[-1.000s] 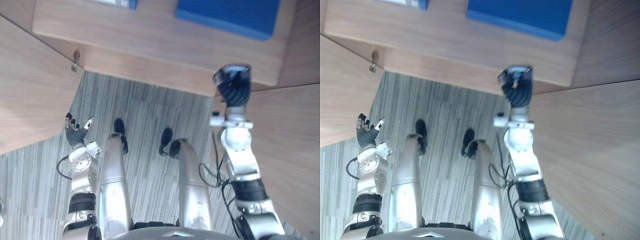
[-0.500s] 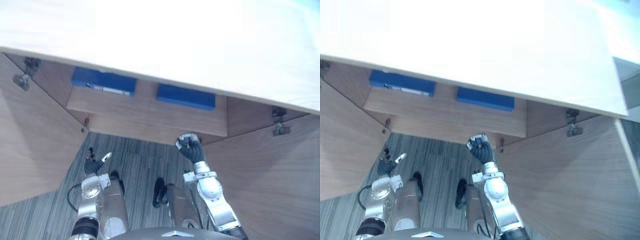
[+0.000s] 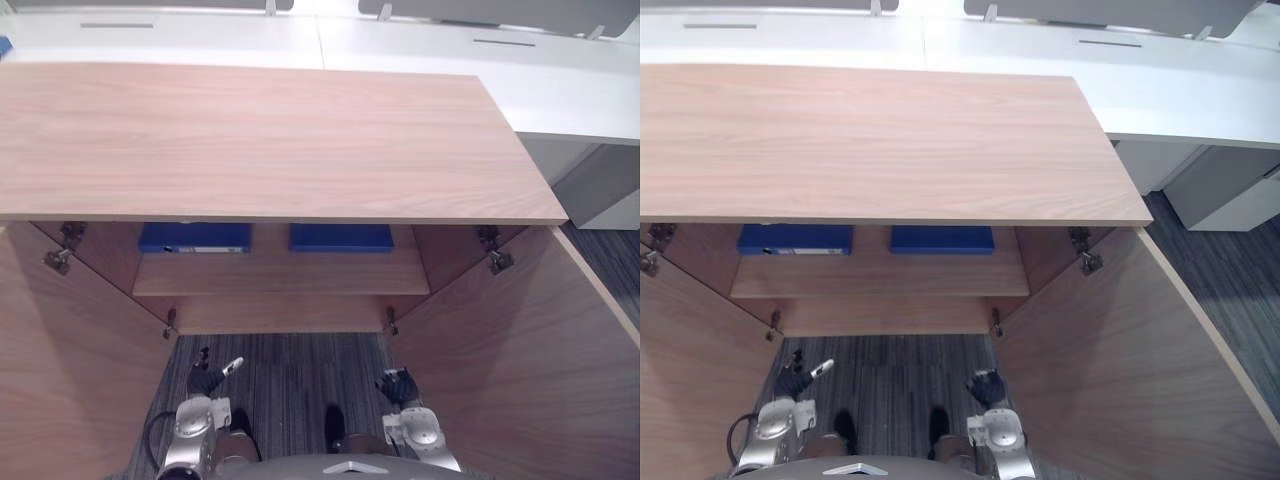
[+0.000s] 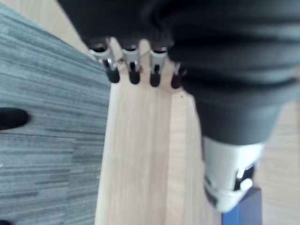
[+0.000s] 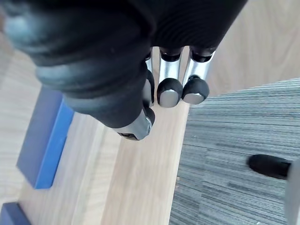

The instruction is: Walk over to the cabinet, pick up the folder, carry it to the office cabinet, place the folder inside the office cabinet, then close the office cabinet door

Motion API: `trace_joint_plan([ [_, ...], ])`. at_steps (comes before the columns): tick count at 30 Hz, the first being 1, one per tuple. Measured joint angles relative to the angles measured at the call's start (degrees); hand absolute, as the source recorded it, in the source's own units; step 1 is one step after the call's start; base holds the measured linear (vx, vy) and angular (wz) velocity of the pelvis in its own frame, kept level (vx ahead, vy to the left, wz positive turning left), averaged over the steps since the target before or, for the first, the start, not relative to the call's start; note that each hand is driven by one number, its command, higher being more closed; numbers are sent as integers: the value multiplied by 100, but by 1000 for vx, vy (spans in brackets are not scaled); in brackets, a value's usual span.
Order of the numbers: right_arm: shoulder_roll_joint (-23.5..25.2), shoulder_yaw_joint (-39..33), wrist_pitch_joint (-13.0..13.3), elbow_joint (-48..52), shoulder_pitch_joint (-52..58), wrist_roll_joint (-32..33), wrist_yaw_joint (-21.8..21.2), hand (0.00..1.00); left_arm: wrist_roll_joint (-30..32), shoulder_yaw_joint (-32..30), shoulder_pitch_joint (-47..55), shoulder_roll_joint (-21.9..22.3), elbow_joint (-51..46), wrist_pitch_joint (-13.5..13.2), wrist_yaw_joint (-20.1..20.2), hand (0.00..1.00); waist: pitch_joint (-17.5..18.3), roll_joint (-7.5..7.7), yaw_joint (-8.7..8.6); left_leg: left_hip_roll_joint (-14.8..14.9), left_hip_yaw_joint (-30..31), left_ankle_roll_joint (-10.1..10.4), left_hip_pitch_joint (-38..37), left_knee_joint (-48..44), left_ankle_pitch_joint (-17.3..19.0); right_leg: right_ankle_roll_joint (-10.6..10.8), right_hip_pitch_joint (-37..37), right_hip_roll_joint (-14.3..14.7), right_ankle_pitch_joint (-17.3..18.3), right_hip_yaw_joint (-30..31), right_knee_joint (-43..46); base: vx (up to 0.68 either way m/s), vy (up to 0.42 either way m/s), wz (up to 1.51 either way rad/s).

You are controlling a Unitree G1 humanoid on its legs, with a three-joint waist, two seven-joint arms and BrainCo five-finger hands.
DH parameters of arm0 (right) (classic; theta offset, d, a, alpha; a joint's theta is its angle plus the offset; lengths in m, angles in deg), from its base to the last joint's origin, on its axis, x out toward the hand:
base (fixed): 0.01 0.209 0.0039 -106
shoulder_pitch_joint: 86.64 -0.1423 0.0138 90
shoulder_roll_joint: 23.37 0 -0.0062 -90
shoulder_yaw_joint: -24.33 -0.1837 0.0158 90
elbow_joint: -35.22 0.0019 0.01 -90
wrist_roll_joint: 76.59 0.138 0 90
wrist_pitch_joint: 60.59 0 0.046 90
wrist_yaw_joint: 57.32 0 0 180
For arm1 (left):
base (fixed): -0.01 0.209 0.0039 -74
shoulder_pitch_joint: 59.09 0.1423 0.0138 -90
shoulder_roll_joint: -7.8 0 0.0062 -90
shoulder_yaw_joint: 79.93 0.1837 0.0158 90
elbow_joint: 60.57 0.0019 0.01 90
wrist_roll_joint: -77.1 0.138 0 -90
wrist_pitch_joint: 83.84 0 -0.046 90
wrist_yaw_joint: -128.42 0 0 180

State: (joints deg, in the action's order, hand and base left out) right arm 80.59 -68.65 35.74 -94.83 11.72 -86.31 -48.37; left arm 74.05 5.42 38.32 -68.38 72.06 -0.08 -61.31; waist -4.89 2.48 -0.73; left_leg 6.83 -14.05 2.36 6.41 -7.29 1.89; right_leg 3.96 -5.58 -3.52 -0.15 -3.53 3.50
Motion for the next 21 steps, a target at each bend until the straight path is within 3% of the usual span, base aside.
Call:
trace_joint_plan([
  [8, 183, -573, -155, -729, 70, 535, 234, 0, 453, -20, 171, 0, 591, 131, -248, 0, 233, 36, -4, -254, -18, 67, -673, 1185, -502, 38, 171, -42, -90, 137, -263, -64, 15, -6],
  [21, 230, -1113, -180, -1049, -78, 837, 376, 0, 434, -272, 163, -7, 1045, 127, -194, 0, 292, 1, -68, -460, -60, -22, -1002, 1214, -390, 138, 556, -194, -153, 282, -451, 16, 32, -2],
])
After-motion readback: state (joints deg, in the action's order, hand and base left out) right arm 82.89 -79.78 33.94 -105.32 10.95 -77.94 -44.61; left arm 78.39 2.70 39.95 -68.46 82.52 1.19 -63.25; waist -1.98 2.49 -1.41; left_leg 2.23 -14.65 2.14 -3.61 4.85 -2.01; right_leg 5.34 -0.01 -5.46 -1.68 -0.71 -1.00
